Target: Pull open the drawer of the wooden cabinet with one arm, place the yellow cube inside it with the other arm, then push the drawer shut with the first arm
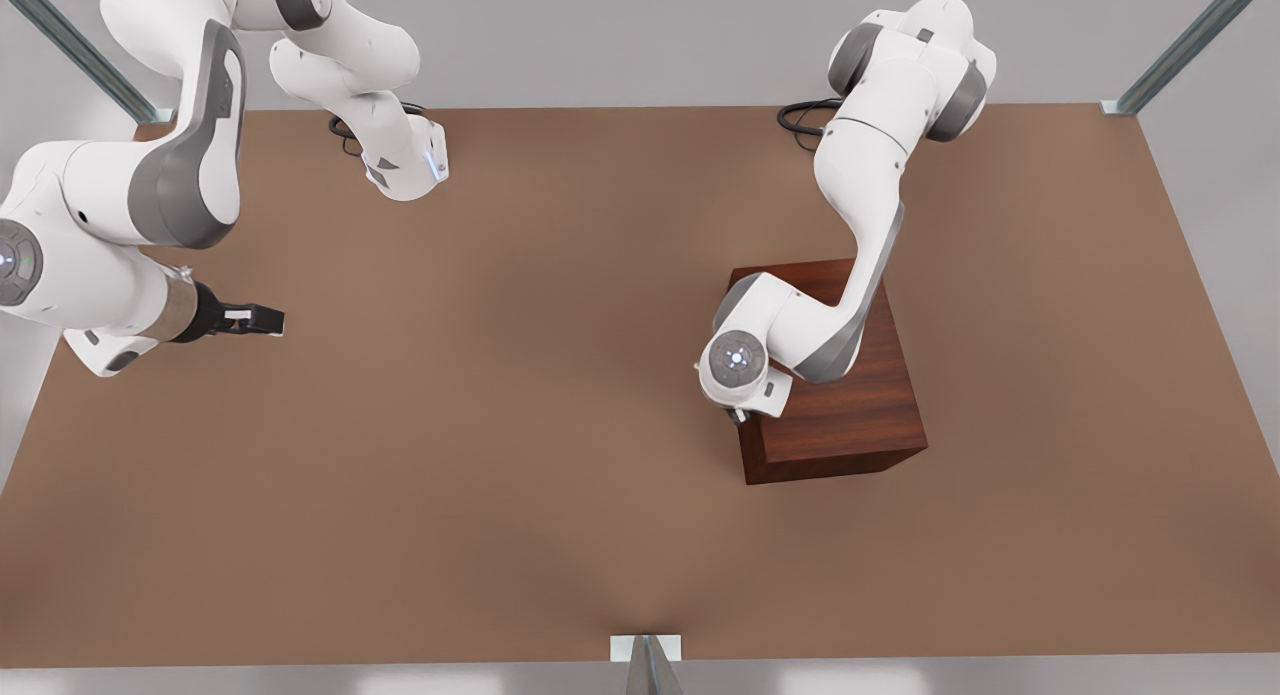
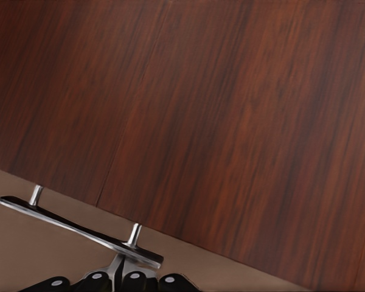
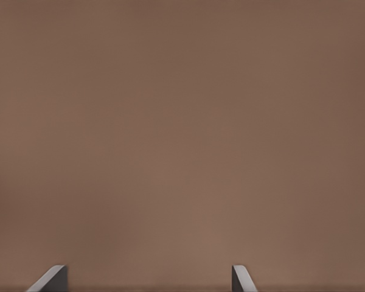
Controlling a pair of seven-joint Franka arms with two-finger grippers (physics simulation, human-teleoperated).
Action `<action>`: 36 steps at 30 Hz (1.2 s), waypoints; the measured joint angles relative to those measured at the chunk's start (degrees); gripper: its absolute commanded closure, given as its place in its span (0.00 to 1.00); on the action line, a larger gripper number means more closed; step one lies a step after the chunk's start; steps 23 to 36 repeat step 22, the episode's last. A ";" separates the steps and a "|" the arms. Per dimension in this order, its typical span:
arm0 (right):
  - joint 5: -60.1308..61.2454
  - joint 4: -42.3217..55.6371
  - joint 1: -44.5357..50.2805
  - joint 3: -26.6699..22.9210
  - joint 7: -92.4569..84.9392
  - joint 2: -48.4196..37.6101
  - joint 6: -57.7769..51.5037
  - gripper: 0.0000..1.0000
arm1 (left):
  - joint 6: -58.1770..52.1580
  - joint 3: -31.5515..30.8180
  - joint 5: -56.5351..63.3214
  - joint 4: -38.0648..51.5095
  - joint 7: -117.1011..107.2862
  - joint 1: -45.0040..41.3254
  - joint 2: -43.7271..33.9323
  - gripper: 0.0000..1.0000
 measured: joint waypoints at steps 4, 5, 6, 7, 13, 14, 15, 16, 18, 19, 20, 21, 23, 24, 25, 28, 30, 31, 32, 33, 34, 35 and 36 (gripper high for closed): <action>0.00 -0.04 -0.01 0.00 0.23 0.00 -0.01 0.00 | -4.47 -1.78 -3.71 14.73 1.91 4.69 -3.14 0.40; 0.00 -0.04 0.00 0.00 0.29 0.03 -0.01 0.00 | -6.48 -1.87 -5.40 16.47 4.13 7.96 -6.14 0.00; 0.00 -0.04 0.00 0.00 0.33 0.04 -0.01 0.00 | -9.07 -1.79 -6.36 17.46 7.39 11.09 -8.61 0.00; 0.00 -0.04 0.00 0.00 0.38 0.04 0.01 0.00 | -12.12 -1.71 -6.75 17.98 11.93 13.68 -10.60 0.00; -0.67 0.90 -0.40 -0.15 0.56 -0.37 0.51 0.00 | -25.67 -6.46 3.60 -1.86 47.18 18.44 -28.04 0.00; -0.69 0.91 -0.48 -0.12 0.57 -0.50 0.62 0.00 | -26.46 -7.48 4.16 -3.02 52.07 18.50 -28.86 0.00; -0.69 0.91 -0.52 -0.11 0.57 -0.57 0.71 0.00 | -27.26 -8.18 4.11 -1.47 56.70 18.18 -28.43 0.00; -0.68 0.87 -0.54 -0.10 0.57 -0.63 0.79 0.00 | -28.22 -8.60 3.81 0.58 61.10 18.07 -27.89 0.00; -0.62 0.78 -0.59 -0.09 0.56 -0.71 0.91 0.00 | -29.02 -9.05 3.08 -0.95 69.05 19.37 -28.17 0.00; -0.59 0.76 -0.60 -0.09 0.55 -0.72 0.96 0.00 | -28.82 -9.19 2.71 -3.13 72.92 20.42 -28.55 0.00; -0.58 0.72 -0.61 -0.09 0.55 -0.73 1.00 0.00 | -28.68 -9.32 2.42 -4.16 76.68 21.22 -28.73 0.00; -0.56 0.69 -0.62 -0.09 0.54 -0.73 1.03 0.00 | -28.57 -9.42 2.21 -4.54 80.23 21.69 -28.83 0.00; -0.56 0.71 -0.62 -0.09 0.54 -0.73 1.06 0.00 | -28.55 -9.47 2.04 -4.73 83.59 21.91 -28.89 0.00; -0.56 0.71 -0.62 -0.09 0.54 -0.73 1.06 0.00 | -28.55 -9.47 2.04 -4.73 83.59 21.91 -28.89 0.00; -0.56 0.71 -0.62 -0.09 0.54 -0.73 1.06 0.00 | -28.55 -9.47 2.04 -4.73 83.59 21.91 -28.89 0.00; -0.56 0.71 -0.62 -0.09 0.54 -0.73 1.06 0.00 | -28.55 -9.47 2.04 -4.73 83.59 21.91 -28.89 0.00; -0.56 0.71 -0.62 -0.09 0.54 -0.73 1.06 0.00 | -28.55 -9.47 2.04 -4.73 83.59 21.91 -28.89 0.00; -0.56 0.71 -0.62 -0.09 0.54 -0.73 1.06 0.00 | -28.55 -9.47 2.04 -4.73 83.59 21.91 -28.89 0.00; -0.56 0.71 -0.62 -0.09 0.54 -0.73 1.06 0.00 | -28.55 -9.47 2.04 -4.73 83.59 21.91 -28.89 0.00; -0.56 0.71 -0.62 -0.09 0.54 -0.73 1.06 0.00 | -28.55 -9.47 2.04 -4.73 83.59 21.91 -28.89 0.00; -0.56 0.71 -0.62 -0.09 0.54 -0.73 1.06 0.00 | -28.55 -9.47 2.04 -4.73 83.59 21.91 -28.89 0.00; -0.56 0.71 -0.62 -0.09 0.54 -0.73 1.06 0.00 | -28.55 -9.47 2.04 -4.73 83.59 21.91 -28.89 0.00; -0.56 0.71 -0.62 -0.09 0.54 -0.73 1.06 0.00 | -28.55 -9.47 2.04 -4.73 83.59 21.91 -28.89 0.00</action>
